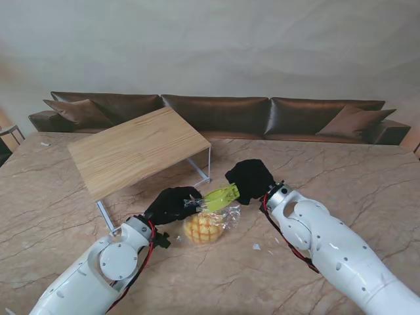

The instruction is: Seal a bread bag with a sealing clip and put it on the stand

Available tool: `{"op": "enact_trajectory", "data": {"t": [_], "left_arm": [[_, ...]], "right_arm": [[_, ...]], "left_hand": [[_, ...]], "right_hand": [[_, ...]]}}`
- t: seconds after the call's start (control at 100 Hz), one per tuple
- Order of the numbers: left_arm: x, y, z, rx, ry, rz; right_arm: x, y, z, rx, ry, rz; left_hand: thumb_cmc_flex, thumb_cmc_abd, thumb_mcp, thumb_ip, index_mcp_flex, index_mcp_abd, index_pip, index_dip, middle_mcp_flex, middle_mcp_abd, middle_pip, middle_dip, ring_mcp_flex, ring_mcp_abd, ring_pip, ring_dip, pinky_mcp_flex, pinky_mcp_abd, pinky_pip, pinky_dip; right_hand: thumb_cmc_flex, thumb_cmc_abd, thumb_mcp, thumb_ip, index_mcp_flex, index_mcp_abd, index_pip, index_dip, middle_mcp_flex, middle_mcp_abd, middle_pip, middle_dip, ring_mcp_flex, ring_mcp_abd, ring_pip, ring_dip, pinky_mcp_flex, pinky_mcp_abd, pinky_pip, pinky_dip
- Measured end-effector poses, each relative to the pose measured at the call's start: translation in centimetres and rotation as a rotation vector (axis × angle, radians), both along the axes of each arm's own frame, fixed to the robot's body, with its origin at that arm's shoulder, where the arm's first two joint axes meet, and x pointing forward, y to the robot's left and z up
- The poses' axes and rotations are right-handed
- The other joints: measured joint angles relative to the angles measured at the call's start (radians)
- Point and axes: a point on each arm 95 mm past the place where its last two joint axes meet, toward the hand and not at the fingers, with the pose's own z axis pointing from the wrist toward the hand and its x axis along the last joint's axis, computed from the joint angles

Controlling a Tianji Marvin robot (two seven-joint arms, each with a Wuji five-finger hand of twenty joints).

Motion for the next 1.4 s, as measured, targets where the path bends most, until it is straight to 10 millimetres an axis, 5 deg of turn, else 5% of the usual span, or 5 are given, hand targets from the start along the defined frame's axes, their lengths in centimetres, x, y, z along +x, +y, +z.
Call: {"op": "enact_trajectory", "data": {"t": [0.61, 0.93, 1.15, 1.23, 1.4], "left_arm": [[0.0, 0.1, -0.2, -0.003, 0.004, 0.003], [0.0, 0.1, -0.2, -0.007, 0.000, 0.009], [0.0, 0.1, -0.3, -0.007, 0.002, 0.009], [-0.1, 0.1, -0.4, -0.007, 0.002, 0.010], [-0.1, 0.1, -0.4, -0.007, 0.003, 0.011]], "right_arm": [[-0.1, 0.9, -0.8, -0.207, -0.148, 0.043], [-0.5, 1.0, -0.6, -0.224, -0.154, 0.018], [-1.2, 1.6, -0.7, -0.268, -0.188, 0.027], [-1.2, 1.7, -0.7, -0.278, -0.189, 0.028], [-1.6, 1.9, -0.2, -0.341, -0.191, 0.017]], "left_hand": [[0.000, 0.000, 0.000, 0.000, 0.000, 0.000, 0.000, 0.000, 0.000, 0.000, 0.000, 0.001, 0.000, 0.000, 0.000, 0.000, 0.000, 0.000, 0.000, 0.000], [0.000, 0.000, 0.000, 0.000, 0.000, 0.000, 0.000, 0.000, 0.000, 0.000, 0.000, 0.001, 0.000, 0.000, 0.001, 0.000, 0.000, 0.000, 0.000, 0.000], [0.000, 0.000, 0.000, 0.000, 0.000, 0.000, 0.000, 0.000, 0.000, 0.000, 0.001, 0.001, 0.000, 0.000, 0.002, 0.000, 0.000, 0.000, 0.000, 0.000], [0.000, 0.000, 0.000, 0.000, 0.000, 0.000, 0.000, 0.000, 0.000, 0.000, 0.002, 0.001, 0.000, 0.000, 0.002, 0.000, 0.001, 0.000, 0.000, 0.000], [0.000, 0.000, 0.000, 0.000, 0.000, 0.000, 0.000, 0.000, 0.000, -0.001, 0.002, 0.001, 0.000, 0.000, 0.002, 0.000, 0.001, 0.000, 0.000, 0.000]], "right_hand": [[-0.002, 0.009, 0.000, -0.001, 0.000, -0.001, 0.007, 0.023, 0.000, 0.000, -0.001, -0.003, 0.001, 0.000, -0.006, -0.004, 0.002, -0.027, 0.000, -0.013], [-0.086, -0.003, 0.002, -0.080, -0.063, -0.058, 0.010, 0.017, -0.029, -0.056, -0.071, -0.024, 0.000, -0.059, -0.115, -0.068, 0.002, -0.110, 0.001, -0.079], [-0.097, -0.003, 0.002, -0.184, -0.237, -0.139, 0.011, -0.199, -0.143, -0.091, -0.127, -0.032, -0.006, -0.106, -0.375, -0.068, -0.038, -0.173, -0.002, -0.074], [-0.124, -0.003, 0.002, -0.089, -0.362, -0.224, -0.132, -0.325, -0.233, -0.096, -0.149, -0.053, -0.025, -0.107, -0.529, -0.068, -0.117, -0.197, -0.026, -0.037], [-0.203, -0.003, 0.002, -0.075, -0.629, -0.272, -0.384, -0.657, -0.500, -0.175, -0.252, -0.162, -0.182, -0.110, -0.709, -0.102, -0.330, -0.268, -0.173, 0.024]]}}
